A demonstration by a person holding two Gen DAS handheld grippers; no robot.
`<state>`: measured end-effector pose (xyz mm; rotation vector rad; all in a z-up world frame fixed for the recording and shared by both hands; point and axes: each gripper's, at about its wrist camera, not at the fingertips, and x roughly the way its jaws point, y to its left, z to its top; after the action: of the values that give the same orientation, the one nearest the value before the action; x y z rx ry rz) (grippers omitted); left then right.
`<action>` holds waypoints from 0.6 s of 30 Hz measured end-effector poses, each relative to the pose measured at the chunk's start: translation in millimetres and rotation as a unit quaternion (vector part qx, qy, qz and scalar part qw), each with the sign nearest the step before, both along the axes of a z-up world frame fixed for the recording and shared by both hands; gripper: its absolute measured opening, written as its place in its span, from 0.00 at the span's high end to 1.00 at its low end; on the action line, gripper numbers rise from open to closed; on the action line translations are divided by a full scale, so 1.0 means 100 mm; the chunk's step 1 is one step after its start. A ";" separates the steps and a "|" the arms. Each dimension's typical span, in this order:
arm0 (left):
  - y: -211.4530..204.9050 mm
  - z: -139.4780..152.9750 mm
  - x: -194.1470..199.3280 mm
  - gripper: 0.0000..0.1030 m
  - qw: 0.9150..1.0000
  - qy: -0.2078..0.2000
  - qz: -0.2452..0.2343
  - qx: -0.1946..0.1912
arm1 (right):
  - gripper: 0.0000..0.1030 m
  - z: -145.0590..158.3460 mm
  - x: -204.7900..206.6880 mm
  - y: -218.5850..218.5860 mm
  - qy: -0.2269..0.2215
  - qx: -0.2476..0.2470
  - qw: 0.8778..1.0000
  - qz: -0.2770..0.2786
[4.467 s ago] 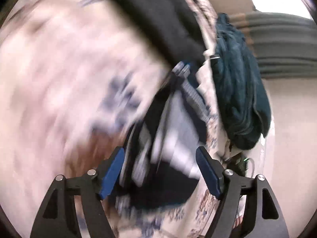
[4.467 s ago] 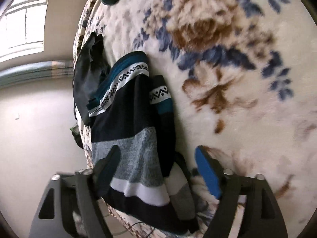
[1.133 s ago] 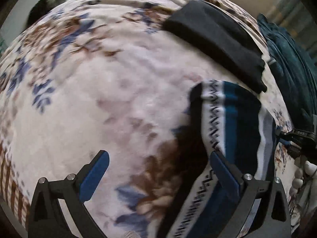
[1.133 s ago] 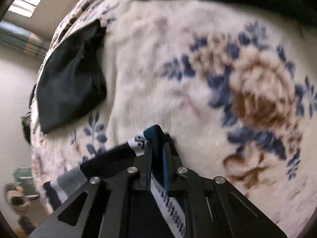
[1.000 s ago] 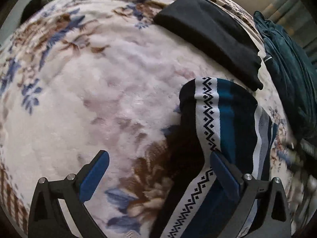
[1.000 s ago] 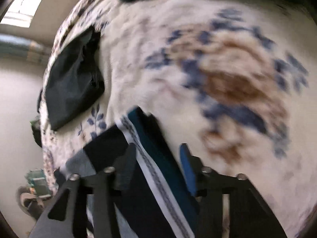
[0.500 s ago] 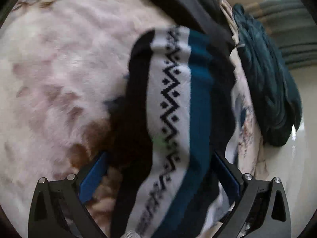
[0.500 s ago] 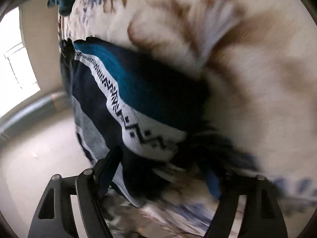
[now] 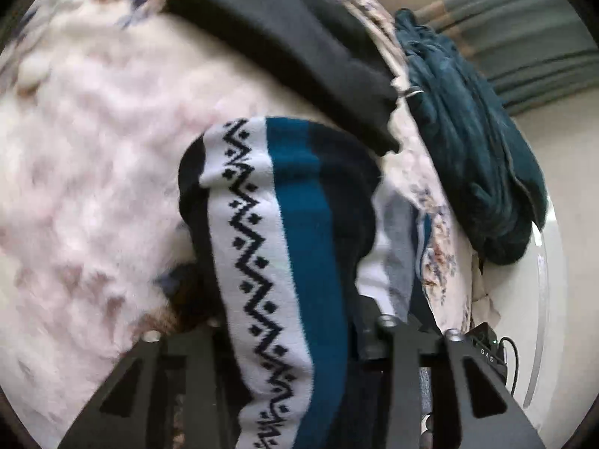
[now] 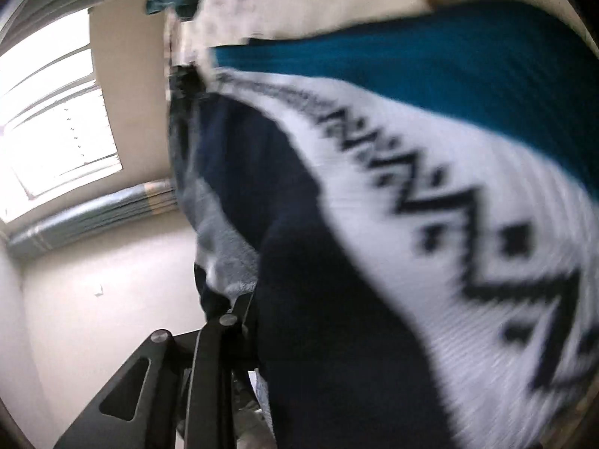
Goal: Fold small clothes
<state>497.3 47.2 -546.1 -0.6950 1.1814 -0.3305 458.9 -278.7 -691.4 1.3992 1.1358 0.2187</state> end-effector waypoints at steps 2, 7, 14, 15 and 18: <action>0.04 0.14 0.04 0.72 1.000 -0.015 -0.012 -0.004 | 0.74 0.17 -0.02 0.06 -0.015 -0.015 1.000 -0.007; 0.23 0.55 0.34 0.72 0.998 -0.038 -0.041 -0.022 | 0.75 0.69 0.03 0.21 -0.048 -0.046 0.998 -0.017; 0.45 1.25 1.27 0.72 0.992 -0.086 -0.094 -0.022 | 0.75 1.53 0.56 0.62 -0.114 -0.076 0.989 -0.050; 0.46 1.34 1.46 0.72 0.990 -0.095 -0.101 -0.020 | 0.75 1.60 0.74 0.65 -0.121 -0.074 0.988 -0.055; 0.53 1.53 2.03 0.72 0.985 -0.121 -0.121 -0.006 | 0.75 1.80 1.26 0.85 -0.149 -0.076 0.983 -0.071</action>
<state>700.5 100.1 -392.9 -0.5044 1.0328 -0.6090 585.3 -194.1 -511.7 1.2572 0.7872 0.2256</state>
